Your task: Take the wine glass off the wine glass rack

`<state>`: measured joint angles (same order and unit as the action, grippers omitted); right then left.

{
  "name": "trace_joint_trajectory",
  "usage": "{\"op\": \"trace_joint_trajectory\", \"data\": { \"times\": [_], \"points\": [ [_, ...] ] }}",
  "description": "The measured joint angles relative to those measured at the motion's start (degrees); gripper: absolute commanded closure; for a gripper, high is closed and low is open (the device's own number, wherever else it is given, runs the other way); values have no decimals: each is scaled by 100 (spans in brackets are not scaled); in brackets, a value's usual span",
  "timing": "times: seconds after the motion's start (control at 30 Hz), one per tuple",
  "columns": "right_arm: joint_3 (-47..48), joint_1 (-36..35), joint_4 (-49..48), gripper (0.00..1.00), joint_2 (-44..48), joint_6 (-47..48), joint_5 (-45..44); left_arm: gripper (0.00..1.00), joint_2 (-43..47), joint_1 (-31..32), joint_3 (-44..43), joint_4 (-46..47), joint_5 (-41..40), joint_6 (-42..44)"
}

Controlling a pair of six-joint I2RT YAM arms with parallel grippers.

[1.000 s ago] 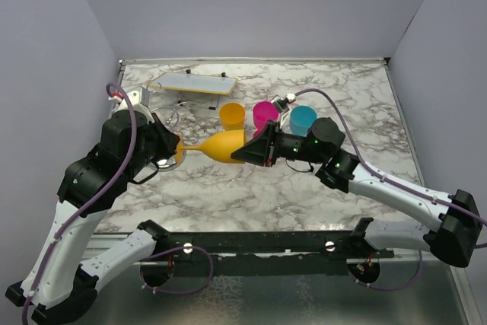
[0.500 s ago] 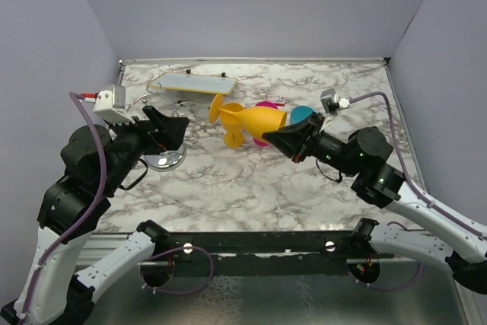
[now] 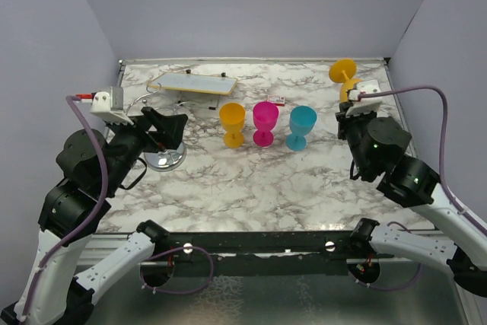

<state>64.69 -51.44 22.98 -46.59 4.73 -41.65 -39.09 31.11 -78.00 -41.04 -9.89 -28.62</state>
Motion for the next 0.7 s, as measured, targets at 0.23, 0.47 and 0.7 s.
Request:
{"op": "trace_joint_trajectory", "data": {
  "times": [0.23, 0.47, 0.7],
  "points": [
    [280, 2, 1110, 99, -728, 199, -1165, 7, -249, 0, 199, 63, 4, 76],
    [1228, 896, 2094, 99, -1635, -358, -813, 6, -205, 0, 223, 76, 4, 164],
    [1681, 2072, 2815, 99, -2522, -868, 439, 6, 98, 0, 238, 125, 0, 201]
  ]
}}
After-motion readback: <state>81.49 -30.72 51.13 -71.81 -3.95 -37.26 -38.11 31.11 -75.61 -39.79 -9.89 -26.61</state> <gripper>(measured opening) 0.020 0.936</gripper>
